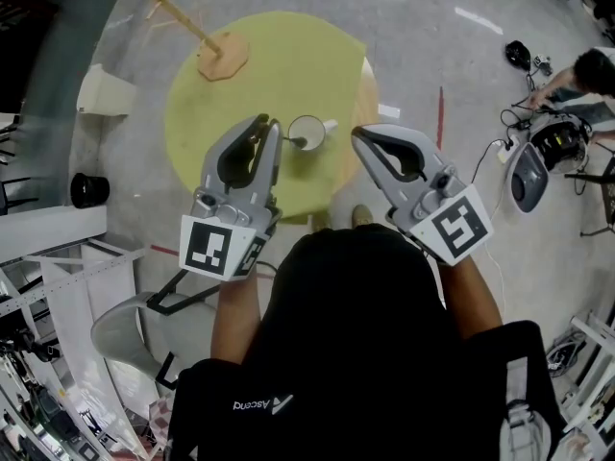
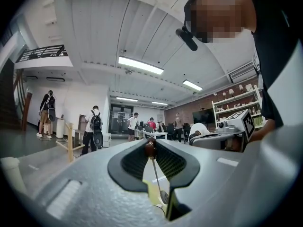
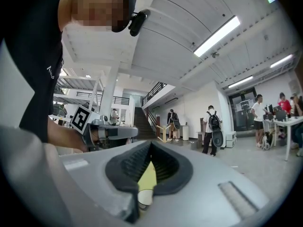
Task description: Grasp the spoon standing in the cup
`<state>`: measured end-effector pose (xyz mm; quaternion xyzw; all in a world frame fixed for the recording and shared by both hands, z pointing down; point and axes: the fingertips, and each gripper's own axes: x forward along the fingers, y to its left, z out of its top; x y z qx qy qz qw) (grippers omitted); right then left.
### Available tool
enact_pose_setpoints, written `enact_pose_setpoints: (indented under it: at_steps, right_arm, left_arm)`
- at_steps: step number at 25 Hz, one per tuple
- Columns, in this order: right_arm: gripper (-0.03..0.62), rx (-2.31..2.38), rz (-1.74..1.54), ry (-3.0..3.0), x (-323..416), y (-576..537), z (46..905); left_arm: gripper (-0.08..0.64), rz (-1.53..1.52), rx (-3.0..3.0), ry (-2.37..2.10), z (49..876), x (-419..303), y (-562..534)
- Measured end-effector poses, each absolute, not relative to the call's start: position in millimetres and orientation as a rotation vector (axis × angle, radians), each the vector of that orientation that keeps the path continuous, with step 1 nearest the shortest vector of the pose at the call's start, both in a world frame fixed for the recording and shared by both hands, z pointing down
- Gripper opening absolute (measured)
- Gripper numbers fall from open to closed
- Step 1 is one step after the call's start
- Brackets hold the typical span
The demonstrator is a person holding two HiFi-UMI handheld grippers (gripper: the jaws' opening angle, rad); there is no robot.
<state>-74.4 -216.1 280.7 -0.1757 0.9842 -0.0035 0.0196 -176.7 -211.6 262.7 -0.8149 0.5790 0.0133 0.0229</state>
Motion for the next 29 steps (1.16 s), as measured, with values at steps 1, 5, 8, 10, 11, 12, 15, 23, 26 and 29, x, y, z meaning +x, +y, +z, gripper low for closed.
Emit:
enact_pose_setpoints:
  at_steps: [1, 5, 8, 10, 11, 12, 15, 23, 26, 29]
  right_arm:
    - [0.003, -0.548, -0.009, 3.055, -74.0, -215.8, 280.4]
    - [0.003, -0.552, 0.006, 3.061, -72.2, -213.4, 279.9]
    - [0.003, -0.549, 0.011, 3.067, -72.0, -212.0, 280.9]
    - [0.003, -0.547, 0.014, 3.072, -72.2, -211.3, 281.7]
    - [0.003, -0.545, 0.016, 3.074, -72.3, -210.9, 281.7]
    - [0.003, -0.542, 0.018, 3.075, -72.6, -210.6, 281.6]
    - [0.003, -0.540, 0.018, 3.076, -72.9, -210.3, 282.5]
    - [0.003, -0.537, 0.011, 3.075, -71.2, -209.3, 282.7]
    - [0.003, -0.535, 0.014, 3.075, -71.2, -209.6, 282.3]
    - [0.003, -0.532, 0.019, 3.076, -70.2, -209.5, 281.6]
  left_arm:
    - [0.054, 0.046, -2.525, 1.792, 262.2, -176.6, -211.3]
    - [0.055, 0.064, -2.528, 1.791, 260.9, -176.3, -209.5]
    - [0.054, 0.068, -2.527, 1.791, 261.2, -176.2, -209.2]
    - [0.055, 0.069, -2.527, 1.790, 261.1, -176.3, -209.1]
    - [0.054, 0.070, -2.527, 1.790, 260.9, -176.2, -208.9]
    - [0.054, 0.070, -2.528, 1.789, 260.9, -176.1, -208.7]
    - [0.054, 0.071, -2.529, 1.789, 261.9, -175.7, -208.4]
    - [0.054, 0.066, -2.528, 1.788, 260.7, -174.0, -207.0]
    - [0.054, 0.065, -2.527, 1.789, 260.2, -174.2, -207.7]
    - [0.055, 0.065, -2.526, 1.789, 259.3, -173.6, -208.2]
